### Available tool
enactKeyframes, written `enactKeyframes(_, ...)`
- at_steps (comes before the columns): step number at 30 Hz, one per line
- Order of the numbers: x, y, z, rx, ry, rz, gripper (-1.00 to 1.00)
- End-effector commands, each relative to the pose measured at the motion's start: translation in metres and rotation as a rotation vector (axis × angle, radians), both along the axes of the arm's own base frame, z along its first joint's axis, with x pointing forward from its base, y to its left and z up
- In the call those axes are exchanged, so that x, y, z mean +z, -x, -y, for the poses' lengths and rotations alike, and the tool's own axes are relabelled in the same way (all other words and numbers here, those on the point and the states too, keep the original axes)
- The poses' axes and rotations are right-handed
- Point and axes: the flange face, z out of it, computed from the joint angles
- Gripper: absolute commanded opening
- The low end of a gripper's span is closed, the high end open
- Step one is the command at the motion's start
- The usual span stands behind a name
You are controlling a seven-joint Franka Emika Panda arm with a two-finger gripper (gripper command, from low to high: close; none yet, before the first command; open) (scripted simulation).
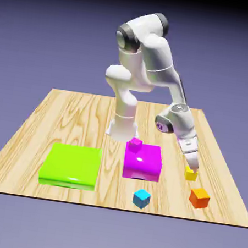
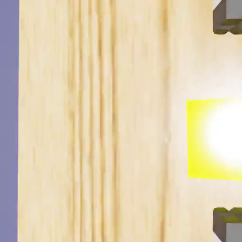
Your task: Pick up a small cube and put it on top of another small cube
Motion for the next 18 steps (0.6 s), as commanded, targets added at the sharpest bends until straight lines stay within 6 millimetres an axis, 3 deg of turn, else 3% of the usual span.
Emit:
enactKeyframes(1, -0.002, 0.0, -0.002, -0.003, -0.002, 0.001, 0.0)
enactKeyframes(10, -0.026, 0.002, -0.01, -0.003, -0.011, 0.002, 0.0)
enactKeyframes(18, -0.049, 0.008, -0.002, 0.03, 0.017, -0.017, 0.0)
